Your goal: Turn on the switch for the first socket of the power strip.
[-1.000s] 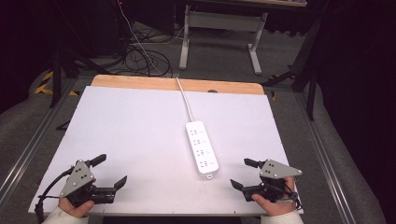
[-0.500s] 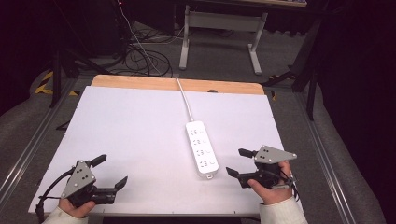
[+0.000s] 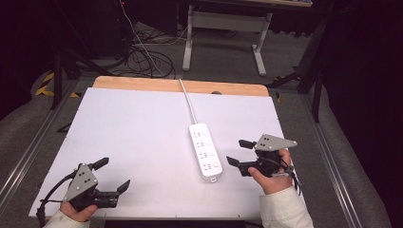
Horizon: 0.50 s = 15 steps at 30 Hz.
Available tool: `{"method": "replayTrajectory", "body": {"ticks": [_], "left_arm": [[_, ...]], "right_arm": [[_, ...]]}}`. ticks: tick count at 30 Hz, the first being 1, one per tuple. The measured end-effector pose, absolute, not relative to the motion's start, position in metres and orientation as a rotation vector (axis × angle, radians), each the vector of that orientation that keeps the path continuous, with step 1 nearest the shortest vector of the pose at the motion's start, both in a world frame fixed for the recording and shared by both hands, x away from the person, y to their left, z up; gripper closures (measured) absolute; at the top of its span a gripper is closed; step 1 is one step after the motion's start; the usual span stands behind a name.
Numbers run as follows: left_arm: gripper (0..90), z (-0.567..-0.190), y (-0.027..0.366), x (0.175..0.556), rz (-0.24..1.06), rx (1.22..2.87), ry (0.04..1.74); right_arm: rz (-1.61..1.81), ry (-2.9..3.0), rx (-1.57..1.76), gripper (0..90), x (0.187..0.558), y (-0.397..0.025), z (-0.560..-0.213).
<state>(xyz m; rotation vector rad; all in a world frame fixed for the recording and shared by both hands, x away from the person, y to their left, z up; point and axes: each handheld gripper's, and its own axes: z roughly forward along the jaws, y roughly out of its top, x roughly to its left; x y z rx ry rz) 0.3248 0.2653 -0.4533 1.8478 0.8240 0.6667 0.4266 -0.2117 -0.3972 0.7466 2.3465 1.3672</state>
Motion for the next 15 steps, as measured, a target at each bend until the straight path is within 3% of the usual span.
{"method": "replayTrajectory", "body": {"ticks": [15], "left_arm": [[4.8,-0.453,0.266,0.325,0.666,1.846,0.826]], "right_arm": [[1.362,2.356,0.733,31.7,0.455,-0.190,-0.382]]}}
